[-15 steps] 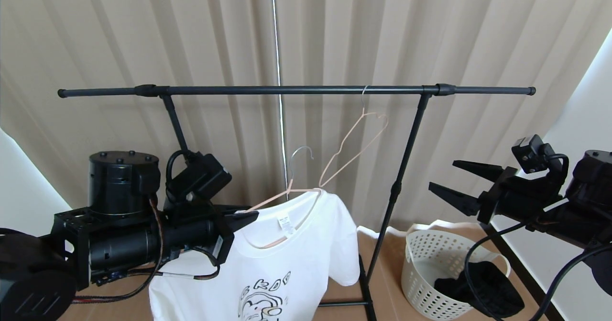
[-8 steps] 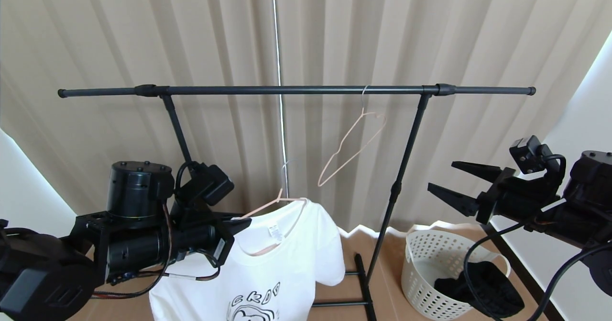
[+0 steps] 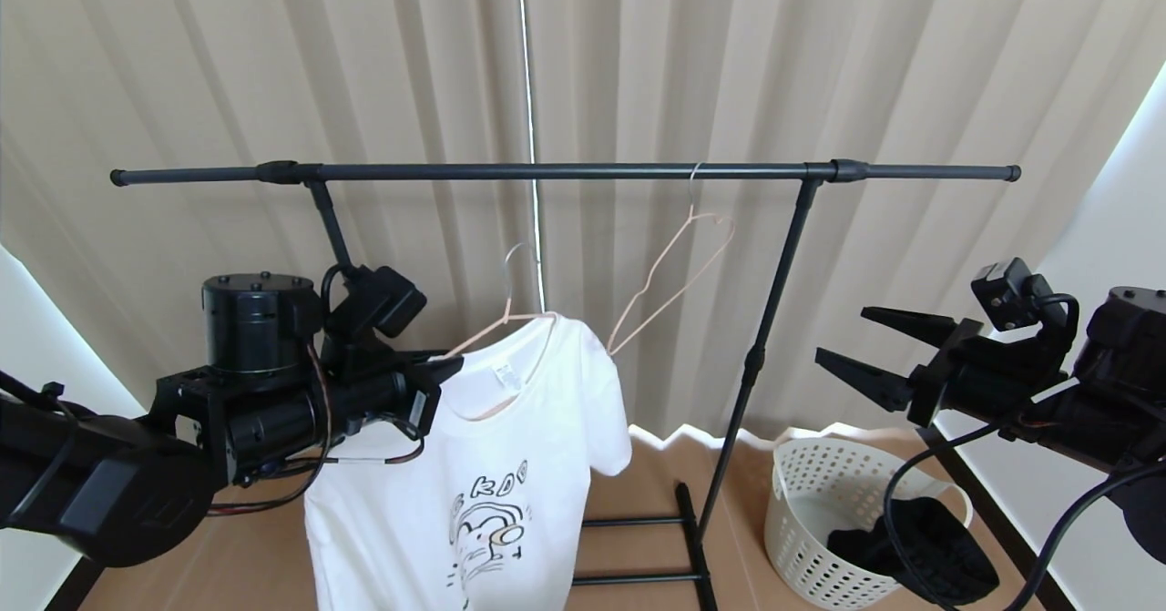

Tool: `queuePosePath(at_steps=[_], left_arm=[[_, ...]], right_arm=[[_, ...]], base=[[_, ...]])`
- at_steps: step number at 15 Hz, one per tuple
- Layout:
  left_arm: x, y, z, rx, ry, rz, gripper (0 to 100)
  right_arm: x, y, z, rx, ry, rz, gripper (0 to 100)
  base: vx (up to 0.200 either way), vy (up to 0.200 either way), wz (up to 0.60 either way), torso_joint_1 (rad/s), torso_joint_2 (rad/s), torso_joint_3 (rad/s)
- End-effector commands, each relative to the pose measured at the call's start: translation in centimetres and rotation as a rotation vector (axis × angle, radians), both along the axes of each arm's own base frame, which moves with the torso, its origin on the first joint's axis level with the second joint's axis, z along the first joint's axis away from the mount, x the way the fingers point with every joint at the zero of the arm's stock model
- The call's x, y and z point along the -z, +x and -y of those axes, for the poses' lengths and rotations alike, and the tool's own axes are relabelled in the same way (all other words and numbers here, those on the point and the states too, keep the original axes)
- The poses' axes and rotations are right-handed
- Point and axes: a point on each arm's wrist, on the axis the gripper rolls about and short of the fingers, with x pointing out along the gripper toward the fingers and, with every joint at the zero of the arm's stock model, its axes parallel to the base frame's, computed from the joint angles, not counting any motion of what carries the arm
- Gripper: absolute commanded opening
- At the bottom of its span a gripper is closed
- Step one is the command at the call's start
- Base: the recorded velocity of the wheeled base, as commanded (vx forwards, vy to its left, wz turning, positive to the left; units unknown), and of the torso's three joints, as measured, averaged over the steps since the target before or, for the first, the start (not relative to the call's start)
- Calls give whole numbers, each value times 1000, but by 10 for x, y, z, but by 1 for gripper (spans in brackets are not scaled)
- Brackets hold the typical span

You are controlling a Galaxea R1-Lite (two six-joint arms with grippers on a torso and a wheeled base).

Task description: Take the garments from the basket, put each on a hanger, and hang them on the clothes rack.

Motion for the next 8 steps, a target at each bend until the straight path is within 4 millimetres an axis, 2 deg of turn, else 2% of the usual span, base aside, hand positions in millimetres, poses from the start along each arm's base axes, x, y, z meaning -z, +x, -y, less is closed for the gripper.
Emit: queuePosePath(at_steps=[1,8], left_arm=[[-5,12,0,-18,-21,30,0],[-15,54,6,-74,-83,126,0]], right_arm=[[1,0,0,-1,0,-2,100],[1,0,0,-1,0,-2,100]], base=[[0,0,0,0,0,0],[0,0,0,0,0,0]])
